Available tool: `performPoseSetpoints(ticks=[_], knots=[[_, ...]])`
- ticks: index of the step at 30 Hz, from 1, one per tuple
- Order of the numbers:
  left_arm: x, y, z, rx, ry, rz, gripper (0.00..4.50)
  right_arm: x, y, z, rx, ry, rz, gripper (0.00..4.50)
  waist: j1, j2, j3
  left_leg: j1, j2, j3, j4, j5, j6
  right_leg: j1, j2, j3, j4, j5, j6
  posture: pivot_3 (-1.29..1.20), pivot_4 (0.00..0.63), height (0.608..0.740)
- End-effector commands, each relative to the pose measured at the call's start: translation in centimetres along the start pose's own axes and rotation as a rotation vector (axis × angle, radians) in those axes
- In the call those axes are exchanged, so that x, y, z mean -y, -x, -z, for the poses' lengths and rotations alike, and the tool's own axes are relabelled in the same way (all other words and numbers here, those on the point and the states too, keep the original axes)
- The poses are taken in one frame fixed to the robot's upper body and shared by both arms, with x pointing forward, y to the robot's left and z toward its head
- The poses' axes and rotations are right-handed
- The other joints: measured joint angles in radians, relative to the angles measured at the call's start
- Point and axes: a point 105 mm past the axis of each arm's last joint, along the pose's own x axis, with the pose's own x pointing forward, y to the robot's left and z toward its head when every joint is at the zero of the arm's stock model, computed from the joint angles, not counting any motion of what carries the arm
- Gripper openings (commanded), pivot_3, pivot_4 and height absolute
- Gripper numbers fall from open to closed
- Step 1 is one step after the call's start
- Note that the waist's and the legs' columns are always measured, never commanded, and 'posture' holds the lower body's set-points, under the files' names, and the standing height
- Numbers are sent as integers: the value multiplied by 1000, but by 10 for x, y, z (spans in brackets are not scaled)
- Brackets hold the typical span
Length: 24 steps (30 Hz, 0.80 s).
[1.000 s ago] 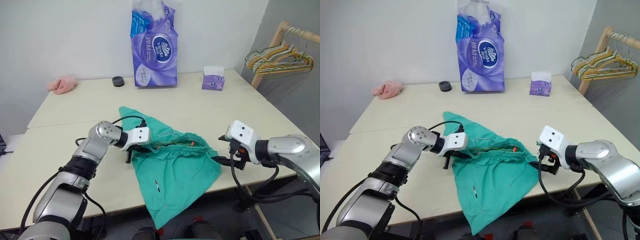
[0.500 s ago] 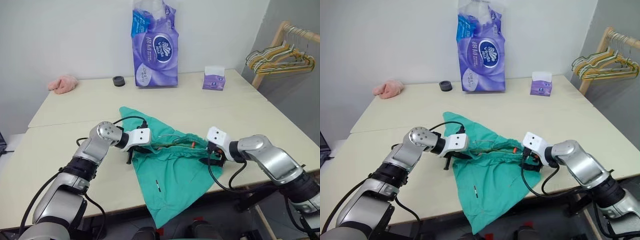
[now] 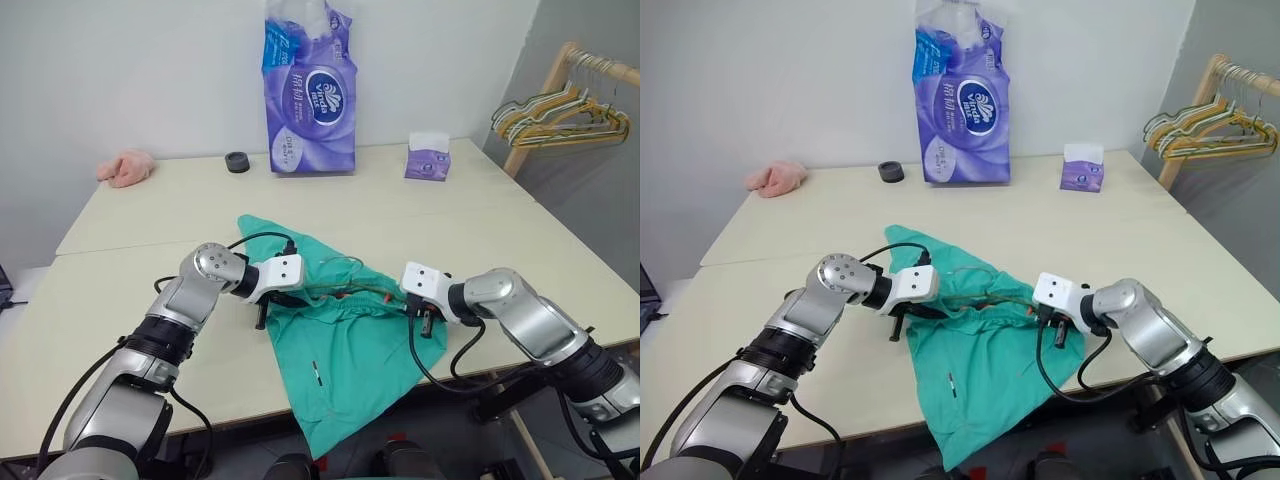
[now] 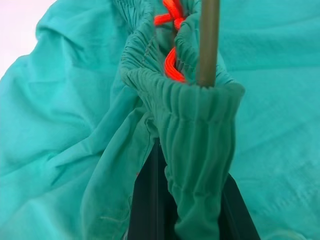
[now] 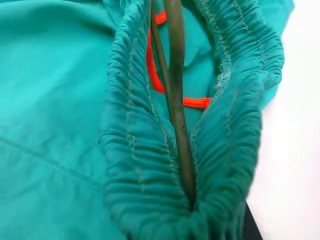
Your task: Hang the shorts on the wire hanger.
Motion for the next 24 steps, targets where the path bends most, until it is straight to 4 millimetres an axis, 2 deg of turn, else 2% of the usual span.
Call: performPoseSetpoints(ticks=[1, 4, 5, 7, 14, 18, 24], knots=[[-5, 1, -22, 96, -47, -31, 0, 7, 10, -15, 49, 37, 38, 53, 0, 0, 0, 0, 0, 0, 0, 0, 0, 0, 0, 0, 0, 0, 0, -100, 0, 740], [-9, 0, -23, 125, -16, -59, 0, 7, 15, -18, 56, 54, 36, 53, 2, 0, 0, 0, 0, 0, 0, 0, 0, 0, 0, 0, 0, 0, 0, -99, 0, 740], [-9, 1, -24, 131, -12, -57, 397, 7, 16, -19, 58, 57, 35, 0, 2, 0, 0, 0, 0, 0, 0, 0, 0, 0, 0, 0, 0, 0, 0, -99, 0, 740], [-7, 2, -25, 140, -14, -45, 723, 6, 19, -20, 62, 62, 31, 0, 4, 0, 0, 0, 0, 0, 0, 0, 0, 0, 0, 0, 0, 0, 0, -99, 0, 740], [-16, 13, -27, 178, -21, -86, 2717, 6, 26, -19, 67, 53, 33, 0, 7, 0, 0, 0, 0, 0, 0, 0, 0, 0, 0, 0, 0, 0, 0, -102, 0, 740], [-27, 38, -13, 166, 42, -117, 2717, 4, 35, -18, 90, 5, 31, 0, 4, 0, 0, 0, 0, 0, 0, 0, 0, -1, 0, 0, 0, 0, 0, -102, 0, 740], [-34, 57, -6, 197, 144, -113, 2717, 1, 42, -19, 107, -31, 26, 0, 6, 0, 0, 0, 0, 0, 0, 0, 0, -1, 0, 0, -1, 0, 0, -103, 0, 740]])
